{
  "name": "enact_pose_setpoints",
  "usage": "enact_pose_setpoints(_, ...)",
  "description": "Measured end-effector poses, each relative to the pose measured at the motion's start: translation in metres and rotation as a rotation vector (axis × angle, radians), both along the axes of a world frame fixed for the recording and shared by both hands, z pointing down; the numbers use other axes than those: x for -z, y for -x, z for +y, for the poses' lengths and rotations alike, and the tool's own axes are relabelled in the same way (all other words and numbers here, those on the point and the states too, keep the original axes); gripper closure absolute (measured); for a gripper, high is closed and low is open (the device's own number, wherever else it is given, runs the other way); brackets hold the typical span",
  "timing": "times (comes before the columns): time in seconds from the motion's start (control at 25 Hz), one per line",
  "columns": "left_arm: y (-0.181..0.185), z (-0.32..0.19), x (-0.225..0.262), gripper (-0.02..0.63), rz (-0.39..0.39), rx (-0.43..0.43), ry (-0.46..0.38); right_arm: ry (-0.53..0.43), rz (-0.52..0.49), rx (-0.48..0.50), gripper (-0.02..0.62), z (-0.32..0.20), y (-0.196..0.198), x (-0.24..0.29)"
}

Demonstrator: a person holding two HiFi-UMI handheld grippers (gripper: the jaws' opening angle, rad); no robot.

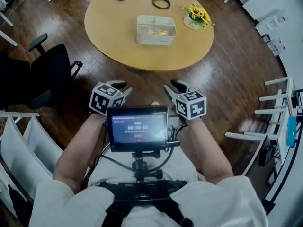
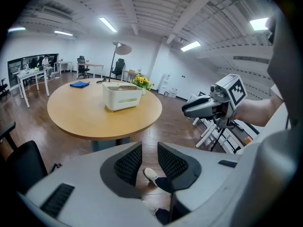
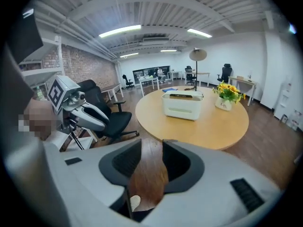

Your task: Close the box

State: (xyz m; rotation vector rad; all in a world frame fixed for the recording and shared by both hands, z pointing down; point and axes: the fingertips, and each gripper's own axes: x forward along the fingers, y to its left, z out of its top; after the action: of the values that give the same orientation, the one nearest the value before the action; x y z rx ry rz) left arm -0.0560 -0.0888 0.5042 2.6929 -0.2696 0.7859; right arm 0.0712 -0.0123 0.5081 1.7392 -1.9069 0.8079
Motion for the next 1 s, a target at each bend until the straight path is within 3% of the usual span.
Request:
enact_pose_setpoints(0.28, 0.032, 0.011, 0.013, 0.508, 0.014, 0.065, -0.010, -0.015, -0.008, -0.081, 0.448, 0.046, 0.025, 0.008)
enact_pose_setpoints(0.64, 0.057, 0.018, 0.023, 0.508, 0.024, 0.149, -0.031, -0.052, -0.014, -0.088, 0.448, 0.074, 0.046, 0.020)
enact_pose_setpoints(1.0, 0.070, 0.019, 0.031, 0.508, 0.028, 0.157, -0.035, -0.073, -0.028, -0.107, 0.431, 0.076, 0.051, 0.030)
